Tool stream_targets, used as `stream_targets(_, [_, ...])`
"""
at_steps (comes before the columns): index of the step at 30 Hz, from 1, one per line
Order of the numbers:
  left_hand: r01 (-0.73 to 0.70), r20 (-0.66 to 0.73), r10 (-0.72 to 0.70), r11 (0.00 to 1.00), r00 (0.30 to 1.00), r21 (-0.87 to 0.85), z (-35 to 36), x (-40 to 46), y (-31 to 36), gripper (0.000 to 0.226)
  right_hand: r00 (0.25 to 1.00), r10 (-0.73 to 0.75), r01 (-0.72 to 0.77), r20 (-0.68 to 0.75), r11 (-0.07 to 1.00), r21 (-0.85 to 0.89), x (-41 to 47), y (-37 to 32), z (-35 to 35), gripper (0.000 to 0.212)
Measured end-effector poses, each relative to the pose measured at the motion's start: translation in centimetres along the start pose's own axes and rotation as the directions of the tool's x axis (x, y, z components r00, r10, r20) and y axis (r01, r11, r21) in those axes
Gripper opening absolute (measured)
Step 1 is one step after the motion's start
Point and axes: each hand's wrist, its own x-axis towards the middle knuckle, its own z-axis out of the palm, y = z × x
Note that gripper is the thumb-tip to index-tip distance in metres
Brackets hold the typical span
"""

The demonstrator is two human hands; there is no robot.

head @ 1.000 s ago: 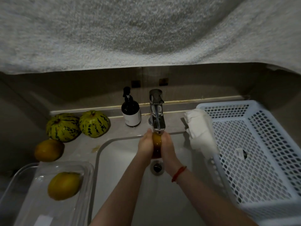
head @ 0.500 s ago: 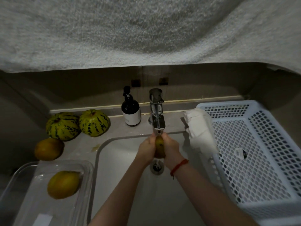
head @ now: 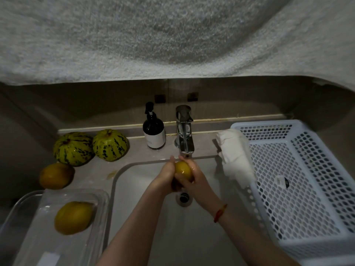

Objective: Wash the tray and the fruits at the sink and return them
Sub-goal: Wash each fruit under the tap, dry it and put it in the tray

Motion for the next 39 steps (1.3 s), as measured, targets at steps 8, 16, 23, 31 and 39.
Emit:
stream_targets(8, [-0.489,0.24,0.43,0.694,0.87,0.528,0.0,0.1,-2.8,0.065,0.696,0.697,-0.523,-0.173,0.657,0.543,3.2,-0.9,-1.2,0.029])
stream_targets(16, [-0.557,0.135,0.55,0.83,0.824,0.021,0.4,-0.4,-2.5,0.036,0.852,0.511,-0.375,-0.113,0.746,0.551,1.5,-2.3,-0.4,0.029])
stream_targets(23, [-0.091,-0.027,0.089,0.993,0.996,-0.074,-0.1,-0.5,-1.6,0.04,0.979,0.177,-0.183,0.1,0.982,0.046,-1.0,-1.4,-1.4,0.053])
stream_targets(31, [-0.226,0.092,0.207,0.914,0.974,0.336,-1.0,-0.9,-0.9,0.055,0.965,0.259,-0.251,0.039,0.957,-0.147,0.7,-1.6,-2.4,0.033])
stream_targets(39, [-0.398,0.263,0.376,0.917,0.888,0.033,-1.0,-0.9,-1.4,0.045,0.844,0.502,-0.434,-0.189,0.847,0.307,1.1,-0.6,0.0,0.053])
